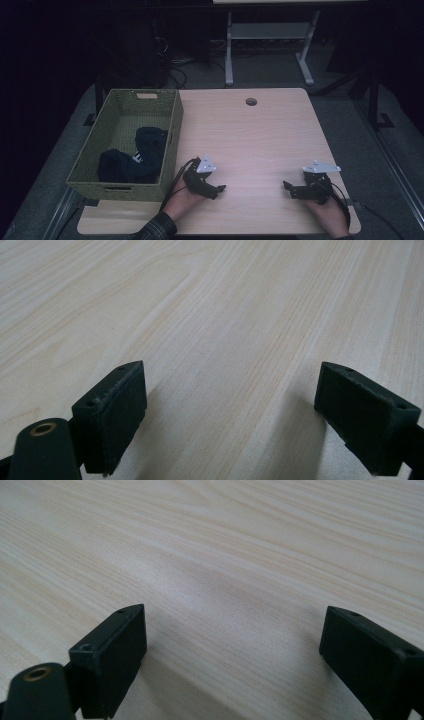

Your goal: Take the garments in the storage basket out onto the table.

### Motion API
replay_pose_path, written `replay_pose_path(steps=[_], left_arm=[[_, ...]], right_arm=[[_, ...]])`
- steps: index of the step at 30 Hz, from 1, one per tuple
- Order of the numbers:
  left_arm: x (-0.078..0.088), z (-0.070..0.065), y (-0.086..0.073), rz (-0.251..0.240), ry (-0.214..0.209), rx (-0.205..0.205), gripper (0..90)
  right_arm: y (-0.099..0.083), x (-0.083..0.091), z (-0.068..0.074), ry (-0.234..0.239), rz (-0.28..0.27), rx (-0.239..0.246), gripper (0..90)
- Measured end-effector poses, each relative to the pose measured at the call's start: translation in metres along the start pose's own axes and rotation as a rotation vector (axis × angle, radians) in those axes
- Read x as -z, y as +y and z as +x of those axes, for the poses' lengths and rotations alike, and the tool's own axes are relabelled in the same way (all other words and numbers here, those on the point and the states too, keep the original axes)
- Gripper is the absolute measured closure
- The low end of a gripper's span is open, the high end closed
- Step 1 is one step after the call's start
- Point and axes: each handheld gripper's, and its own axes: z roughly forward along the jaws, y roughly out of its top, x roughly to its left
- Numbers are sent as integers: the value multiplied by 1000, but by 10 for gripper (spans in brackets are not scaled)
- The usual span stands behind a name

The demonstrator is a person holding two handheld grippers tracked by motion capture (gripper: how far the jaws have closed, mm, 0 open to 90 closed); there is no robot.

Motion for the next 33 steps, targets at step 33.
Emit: replay_pose_path(steps=[33], left_arm=[[17, -10, 21, 52, -10, -19, 139]], right_arm=[[0, 0, 0, 15, 0, 22, 110]])
